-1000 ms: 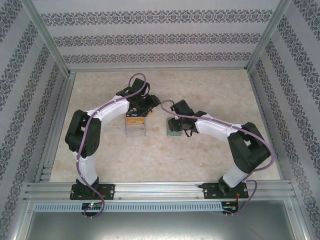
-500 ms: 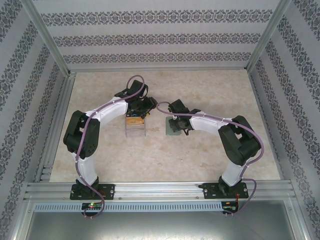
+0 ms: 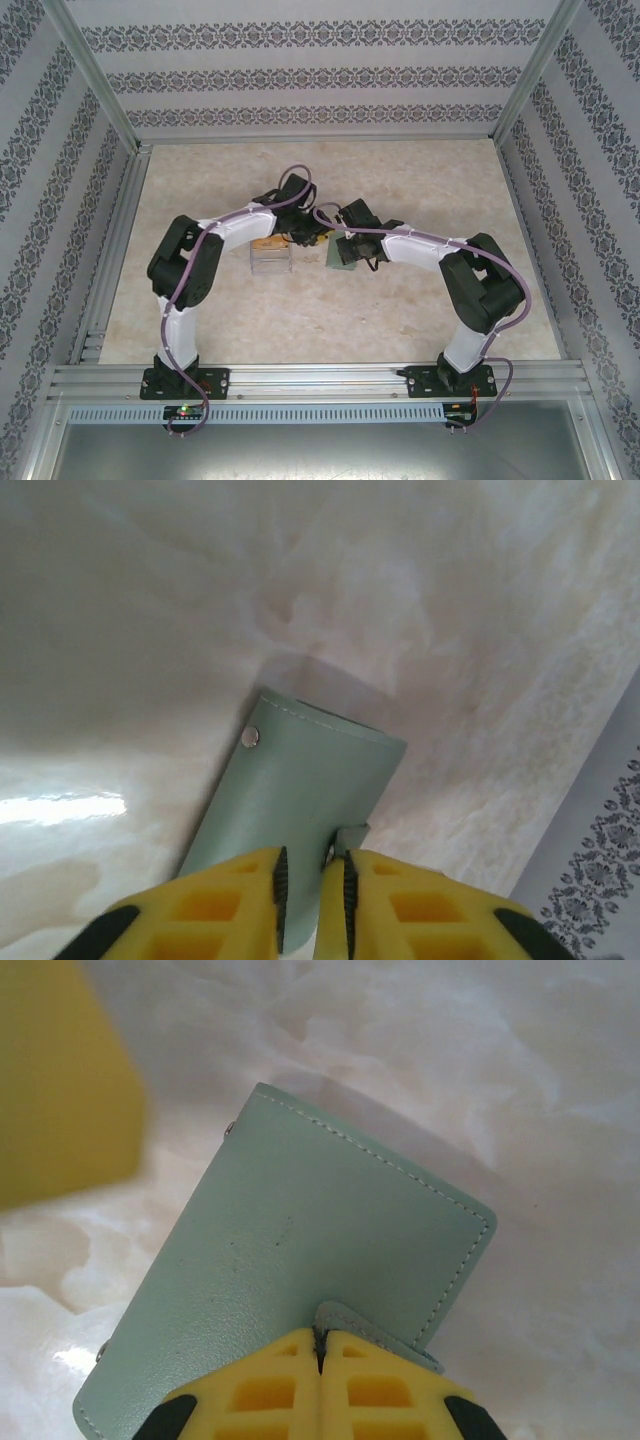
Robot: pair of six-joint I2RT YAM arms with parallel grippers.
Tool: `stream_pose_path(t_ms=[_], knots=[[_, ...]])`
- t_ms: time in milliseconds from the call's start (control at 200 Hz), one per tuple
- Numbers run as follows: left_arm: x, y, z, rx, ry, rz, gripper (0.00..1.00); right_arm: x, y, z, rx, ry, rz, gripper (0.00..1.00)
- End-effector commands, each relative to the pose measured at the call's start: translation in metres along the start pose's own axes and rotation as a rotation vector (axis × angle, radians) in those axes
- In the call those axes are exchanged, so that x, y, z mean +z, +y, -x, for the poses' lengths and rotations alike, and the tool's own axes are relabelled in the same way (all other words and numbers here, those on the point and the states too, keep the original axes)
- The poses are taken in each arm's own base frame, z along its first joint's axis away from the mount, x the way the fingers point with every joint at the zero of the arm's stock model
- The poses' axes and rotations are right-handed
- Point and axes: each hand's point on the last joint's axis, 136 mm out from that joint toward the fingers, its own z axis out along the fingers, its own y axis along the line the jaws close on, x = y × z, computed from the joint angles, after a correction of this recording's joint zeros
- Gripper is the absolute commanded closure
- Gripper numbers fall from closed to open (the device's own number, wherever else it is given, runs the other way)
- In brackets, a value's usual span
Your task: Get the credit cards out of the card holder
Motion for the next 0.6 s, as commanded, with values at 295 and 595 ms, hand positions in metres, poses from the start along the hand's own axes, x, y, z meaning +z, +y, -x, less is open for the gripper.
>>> stream_pose_path(t_ms=[295,595], knots=[[0.048,0.017,-0.02,-0.054,0.073,0.109,1.0,-0.004,0.009,-0.006,0.008,-0.003,0.066,1.0],[0.056,0.105,-0.032,-0.167,0.076,0.416,1.0,-0.021,-0.013,0.002,0.165,-0.07,0.113,1.0]])
